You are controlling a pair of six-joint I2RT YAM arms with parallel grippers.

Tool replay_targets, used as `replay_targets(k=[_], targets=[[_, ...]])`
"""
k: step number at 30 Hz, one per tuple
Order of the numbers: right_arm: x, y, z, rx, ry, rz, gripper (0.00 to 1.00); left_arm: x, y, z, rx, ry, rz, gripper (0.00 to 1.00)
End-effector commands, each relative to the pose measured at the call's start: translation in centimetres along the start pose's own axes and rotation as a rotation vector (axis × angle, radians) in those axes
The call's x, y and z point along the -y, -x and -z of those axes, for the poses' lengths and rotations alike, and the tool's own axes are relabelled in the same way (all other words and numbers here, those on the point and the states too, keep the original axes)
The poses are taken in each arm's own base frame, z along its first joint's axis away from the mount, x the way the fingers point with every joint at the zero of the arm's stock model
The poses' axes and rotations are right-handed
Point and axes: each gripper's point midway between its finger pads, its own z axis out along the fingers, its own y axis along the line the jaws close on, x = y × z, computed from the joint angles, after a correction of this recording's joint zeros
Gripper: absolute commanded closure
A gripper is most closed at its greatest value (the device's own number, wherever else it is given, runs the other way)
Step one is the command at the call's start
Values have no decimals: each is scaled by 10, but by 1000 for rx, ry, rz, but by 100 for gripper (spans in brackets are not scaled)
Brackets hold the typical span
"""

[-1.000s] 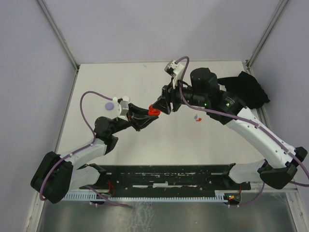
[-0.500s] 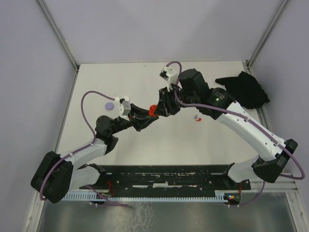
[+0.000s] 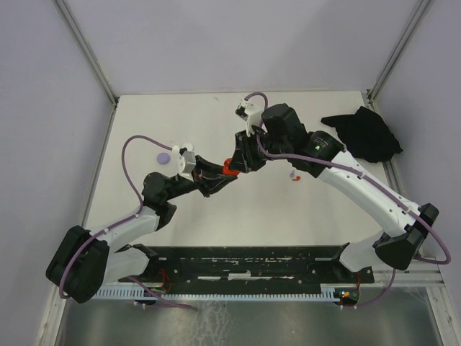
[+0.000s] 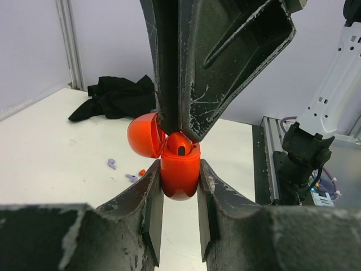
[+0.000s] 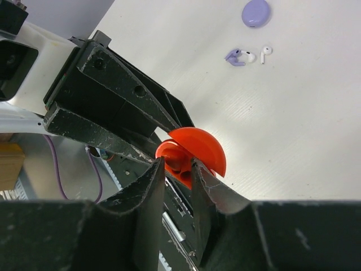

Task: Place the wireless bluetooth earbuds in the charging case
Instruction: Adjust the earbud with the charging case, then pick up the earbud from the center of the board.

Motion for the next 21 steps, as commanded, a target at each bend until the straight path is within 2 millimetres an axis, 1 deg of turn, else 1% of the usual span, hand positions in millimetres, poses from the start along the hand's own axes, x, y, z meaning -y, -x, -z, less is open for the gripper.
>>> replay_targets(k=[1, 3, 5, 7, 8, 12, 15, 16, 21], targets=[[-9, 15, 4, 58, 37, 51, 67, 6, 20, -4, 46, -40, -98, 97], [-11, 18, 10, 78, 43, 69, 64, 3, 19, -4, 44, -26, -103, 97], [-9, 21, 18, 100, 22, 90, 62, -3, 16, -3, 30, 4, -102, 97], [0, 20, 25, 96, -26, 109, 59, -9, 13, -2, 15, 38, -103, 97], [7, 18, 28, 85, -61, 112, 58, -12, 11, -2, 5, 56, -103, 97], [48, -1, 42, 22, -223, 113, 54, -23, 4, 4, -39, 126, -104, 97], [83, -15, 51, -24, -352, 102, 52, -27, 0, 8, -69, 166, -98, 97], [97, -20, 54, -37, -402, 94, 51, -28, 0, 10, -80, 174, -101, 97], [159, -63, 53, -149, -551, 23, 49, -28, 2, 17, -134, 195, -152, 97]])
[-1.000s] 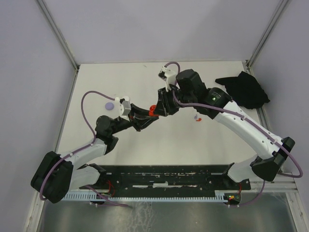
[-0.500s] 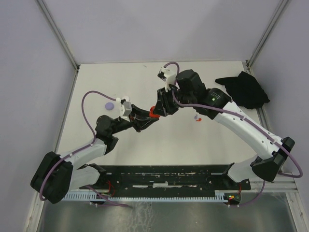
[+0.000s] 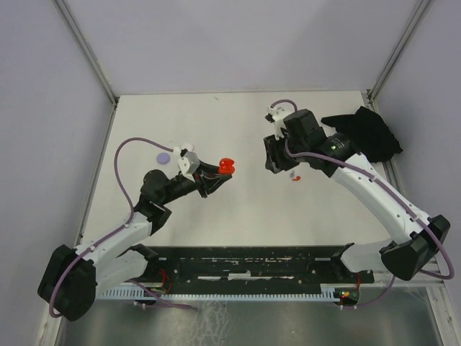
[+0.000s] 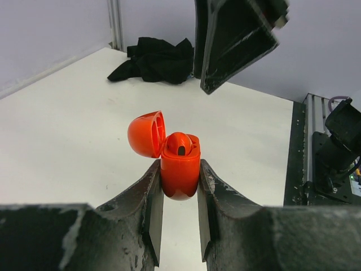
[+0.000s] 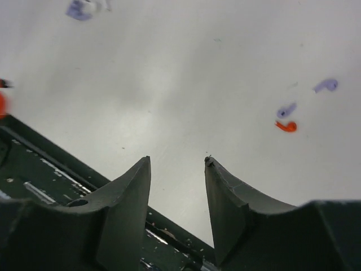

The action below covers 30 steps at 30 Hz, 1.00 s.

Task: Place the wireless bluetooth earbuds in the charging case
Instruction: Pick up the earbud from the center of the board.

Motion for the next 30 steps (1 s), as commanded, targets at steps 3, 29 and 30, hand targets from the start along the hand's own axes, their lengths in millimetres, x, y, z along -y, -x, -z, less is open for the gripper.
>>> replay_targets(k=[3, 29, 30], targets=[[80, -63, -32, -186, -232, -55, 47, -11, 19, 4, -12, 57, -146, 97], [202, -143, -112, -306, -698, -833, 55, -7, 24, 1, 14, 35, -140, 97], [203, -144, -114, -306, -706, -854, 55, -7, 24, 1, 14, 35, -140, 97]])
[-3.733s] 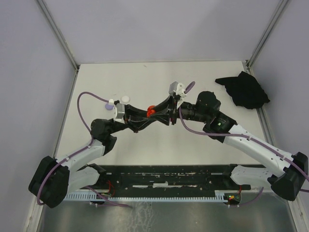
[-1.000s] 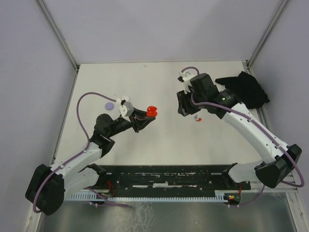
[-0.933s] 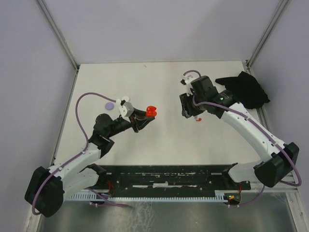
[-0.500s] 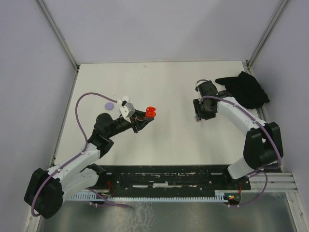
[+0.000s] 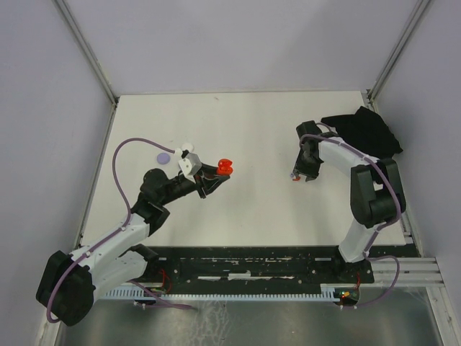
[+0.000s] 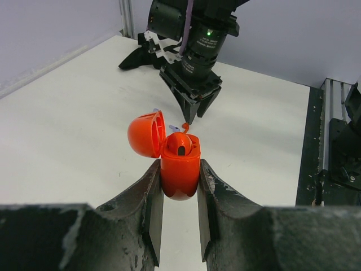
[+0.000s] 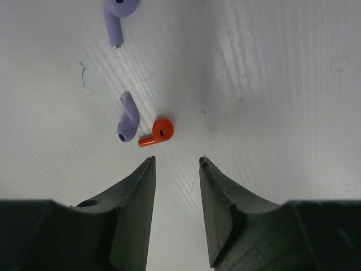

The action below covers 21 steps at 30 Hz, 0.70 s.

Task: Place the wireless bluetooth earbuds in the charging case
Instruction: Pick up the earbud from the center of the board.

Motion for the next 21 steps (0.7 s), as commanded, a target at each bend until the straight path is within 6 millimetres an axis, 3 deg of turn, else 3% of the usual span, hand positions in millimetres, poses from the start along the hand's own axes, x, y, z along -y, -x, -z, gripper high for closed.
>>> replay_targets(k=[1, 10, 21], targets=[[-2, 16, -4, 35, -63, -180, 56, -2, 30, -5, 80, -3, -81, 97], [-7, 25, -16, 70, -63, -237, 59, -2, 31, -5, 82, -6, -82, 97], [-15, 15, -35, 5, -48, -224, 65, -2, 29, -5, 79, -6, -81, 97]])
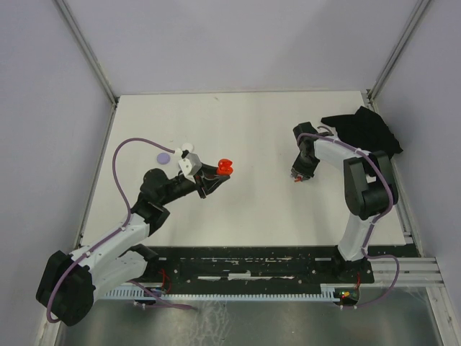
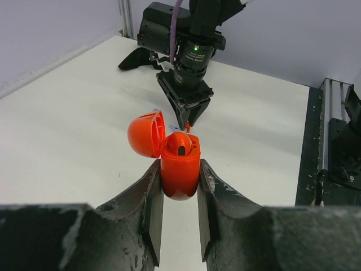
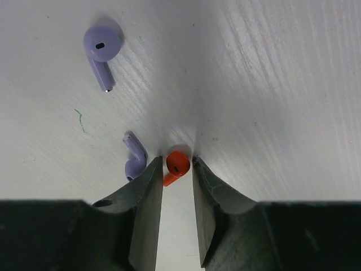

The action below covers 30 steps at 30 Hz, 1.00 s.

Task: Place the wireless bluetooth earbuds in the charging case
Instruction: Pick up the earbud from the center of the board, then place the earbud in the charging case.

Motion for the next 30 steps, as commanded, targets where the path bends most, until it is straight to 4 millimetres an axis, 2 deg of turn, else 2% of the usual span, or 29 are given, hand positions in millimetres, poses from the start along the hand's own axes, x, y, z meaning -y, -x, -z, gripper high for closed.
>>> replay_targets(k=[1, 7, 13, 17, 22, 30], targets=[[-8, 7, -3, 7, 13, -13, 66, -3, 29, -5, 78, -3, -81, 97], [3, 1, 1, 2, -2, 39, 76, -3, 29, -6, 83, -3, -76, 97], [4, 7, 38, 79, 27, 146, 82, -1, 32, -6, 119, -12, -68, 97], [-9, 14, 82, 198, 90, 227, 86, 1, 40, -5, 175, -15, -70, 97], [-36, 18, 142, 349, 202, 331, 86, 1, 50, -4, 235, -5, -65, 97], [-89, 8, 250, 601, 517, 448, 86, 1, 61, -7, 289, -14, -79, 97]])
